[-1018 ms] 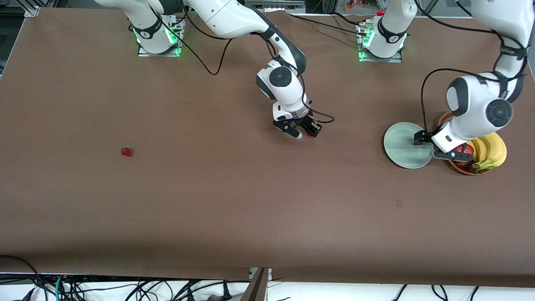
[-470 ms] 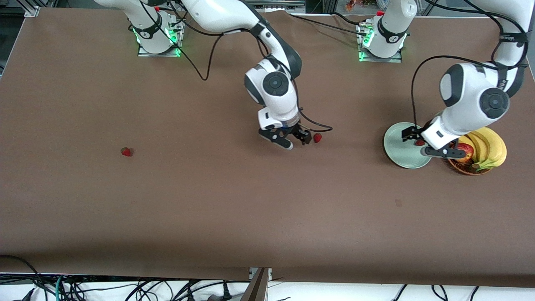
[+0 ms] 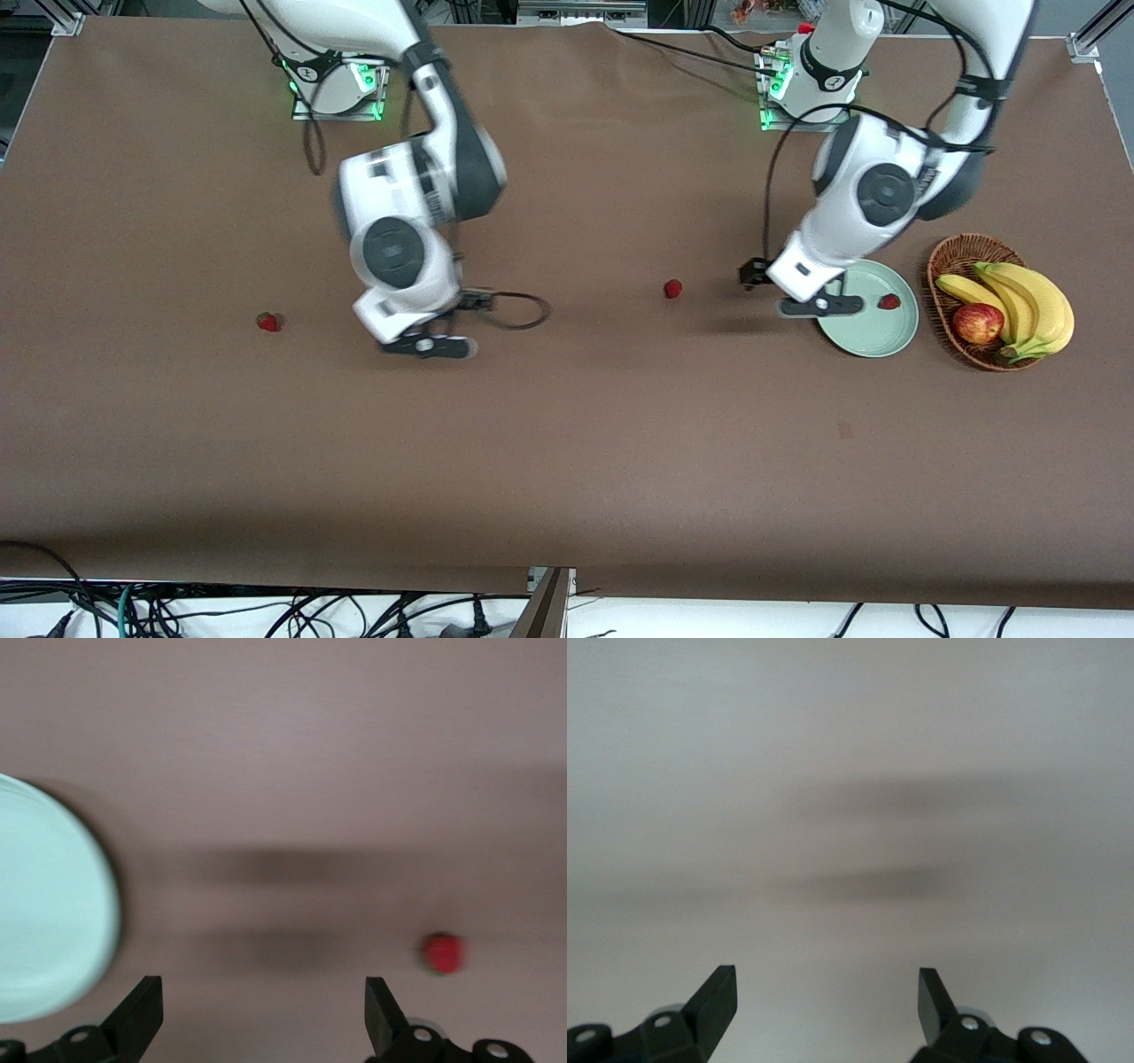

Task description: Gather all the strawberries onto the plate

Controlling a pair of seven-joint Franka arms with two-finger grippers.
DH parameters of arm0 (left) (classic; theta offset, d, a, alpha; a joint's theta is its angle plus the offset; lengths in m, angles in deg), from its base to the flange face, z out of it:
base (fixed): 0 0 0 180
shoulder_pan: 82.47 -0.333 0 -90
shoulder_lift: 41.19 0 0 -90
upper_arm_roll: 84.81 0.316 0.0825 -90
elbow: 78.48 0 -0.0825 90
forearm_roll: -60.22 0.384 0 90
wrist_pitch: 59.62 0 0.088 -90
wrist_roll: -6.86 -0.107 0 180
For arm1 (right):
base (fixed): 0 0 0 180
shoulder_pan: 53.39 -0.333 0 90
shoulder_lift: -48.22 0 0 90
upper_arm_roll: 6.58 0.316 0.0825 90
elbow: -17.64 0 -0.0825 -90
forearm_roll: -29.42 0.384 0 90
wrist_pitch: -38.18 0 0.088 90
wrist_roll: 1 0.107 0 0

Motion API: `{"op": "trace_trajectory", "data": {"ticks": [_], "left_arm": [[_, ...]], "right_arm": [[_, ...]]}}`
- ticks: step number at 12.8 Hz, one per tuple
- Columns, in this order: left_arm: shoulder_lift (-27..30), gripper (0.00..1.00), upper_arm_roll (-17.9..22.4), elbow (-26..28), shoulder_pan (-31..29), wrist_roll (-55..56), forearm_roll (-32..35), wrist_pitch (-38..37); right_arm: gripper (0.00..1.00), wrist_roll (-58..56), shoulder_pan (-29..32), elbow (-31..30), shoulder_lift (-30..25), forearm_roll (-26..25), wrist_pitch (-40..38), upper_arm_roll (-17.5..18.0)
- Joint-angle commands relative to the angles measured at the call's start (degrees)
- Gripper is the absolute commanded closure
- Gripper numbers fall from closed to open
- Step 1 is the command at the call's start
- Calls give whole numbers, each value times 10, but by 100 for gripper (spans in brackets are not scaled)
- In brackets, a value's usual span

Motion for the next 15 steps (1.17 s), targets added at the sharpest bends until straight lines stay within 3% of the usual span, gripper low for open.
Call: {"op": "trace_trajectory", "data": {"ticks": [1, 3, 5, 7, 11, 12, 14, 15], "left_arm": [[-36, 0, -56, -4, 2, 92, 11, 47], [-79, 0, -88, -5, 8, 182, 76, 80], [-138, 0, -95, -19, 11, 284, 136, 117], [-176, 0, -96, -34, 14, 333, 191, 122], [-204, 0, -96, -54, 14, 356, 199, 122], [-204, 6, -97, -53, 15, 369, 199, 121], [-203, 46, -100, -52, 15, 372, 199, 118], [-201, 60, -101, -51, 15, 373, 199, 116]], "right_arm": [[9, -188, -13, -151, -45, 1, 56, -75], [9, -325, -13, -238, -44, 2, 158, -122], [9, -424, 3, -335, -44, 16, 293, -133], [9, -475, 31, -347, -37, 45, 307, -130], [9, -591, 96, -345, 0, 136, 317, -104], [10, -621, 106, -344, 10, 160, 324, -99], [10, -650, 111, -345, 23, 190, 325, -97], [10, -651, 112, -345, 26, 191, 325, -97]]}}
